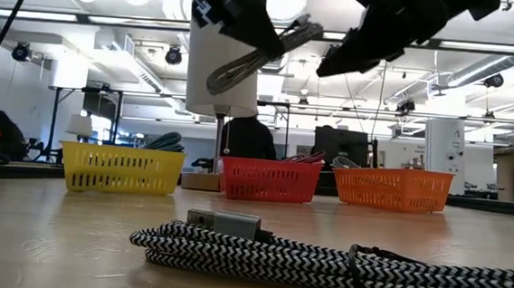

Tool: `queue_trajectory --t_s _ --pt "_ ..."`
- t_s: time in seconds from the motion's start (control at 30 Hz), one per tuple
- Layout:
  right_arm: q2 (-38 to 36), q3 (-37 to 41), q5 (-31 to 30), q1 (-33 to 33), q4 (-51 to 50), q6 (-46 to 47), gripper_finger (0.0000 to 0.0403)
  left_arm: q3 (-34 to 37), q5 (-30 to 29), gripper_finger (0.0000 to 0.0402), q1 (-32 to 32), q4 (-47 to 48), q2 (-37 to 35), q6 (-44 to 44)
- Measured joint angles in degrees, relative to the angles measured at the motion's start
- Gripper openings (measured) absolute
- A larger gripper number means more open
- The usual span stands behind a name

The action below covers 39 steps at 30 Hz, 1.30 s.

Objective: Pick & Place USB Port
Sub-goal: Put the top black and white charger cable into the orange bin

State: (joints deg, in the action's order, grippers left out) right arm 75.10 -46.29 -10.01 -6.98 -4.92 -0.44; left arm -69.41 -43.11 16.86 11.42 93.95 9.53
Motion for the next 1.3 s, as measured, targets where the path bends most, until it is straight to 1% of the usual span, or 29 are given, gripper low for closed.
queue_trajectory --t_s 0.1,0.23,0.4,0.53,0.6,0.63,0.73,0.77,0.8,0.87,0.9,1.0,1.13,1.2,1.3 --pt "0.91 -1.83 -0.07 0.00 0.02 -1.49 0.0166 -0.44 -0.48 0.0016 0.00 -1.37 -1.05 -2.59" --pt "0.23 -3.54 -0.23 0.00 -0.85 -0.78 0.0166 -0.98 -0.53 0.0016 0.12 -2.63 -3.98 -4.99" --pt "-3.94 -4.25 -0.16 -0.46 -3.49 0.00 0.0160 -0.79 -0.53 0.0016 0.37 -2.95 -8.31 -6.40" --pt "-8.14 -1.69 -0.12 -0.87 -3.12 -0.58 0.0155 1.58 0.33 0.0016 0.52 -5.41 -10.81 -6.86" --pt "-9.58 0.37 -0.14 -0.94 -0.57 -0.66 0.0153 4.61 2.97 0.0016 0.50 -10.15 -11.08 -8.51" --pt "-10.22 1.72 -0.04 -0.98 1.47 -1.05 0.0153 6.30 5.45 0.0016 0.48 -13.71 -11.10 -9.63" --pt "-10.78 5.49 0.04 -1.02 9.95 -2.53 0.0154 12.24 15.08 0.0016 -0.40 -29.76 -10.31 -13.14" --pt "-10.79 6.73 0.03 -1.01 13.01 -3.01 0.0155 14.11 17.47 0.0016 -0.75 -35.39 -9.69 -13.94" --pt "-10.78 7.80 0.03 -1.01 15.68 -3.35 0.0156 15.97 18.96 0.0016 -1.19 -40.45 -9.11 -14.44" --pt "-10.56 9.11 0.56 -1.01 20.41 -3.84 0.0157 18.95 19.28 0.0016 -2.09 -47.79 -8.04 -15.83" --pt "-10.56 9.58 1.43 -1.00 21.09 -4.08 0.0158 20.17 19.30 0.0016 -2.60 -50.98 -7.68 -16.34" --pt "-10.27 9.73 4.49 -1.01 21.96 -4.24 0.0155 22.63 19.32 0.0016 -4.32 -57.92 -7.22 -16.56" --pt "-9.40 8.97 4.67 -0.98 22.16 -2.46 0.0153 23.59 20.38 0.0016 -6.07 -63.61 -6.90 -16.51" --pt "-8.86 8.64 4.29 -0.90 21.95 -1.23 0.0154 23.41 23.00 0.0016 -6.71 -65.78 -6.94 -16.48" --pt "-7.82 7.72 4.07 -0.87 21.92 0.01 0.0155 22.48 27.03 0.0016 -7.06 -66.29 -6.75 -16.47"
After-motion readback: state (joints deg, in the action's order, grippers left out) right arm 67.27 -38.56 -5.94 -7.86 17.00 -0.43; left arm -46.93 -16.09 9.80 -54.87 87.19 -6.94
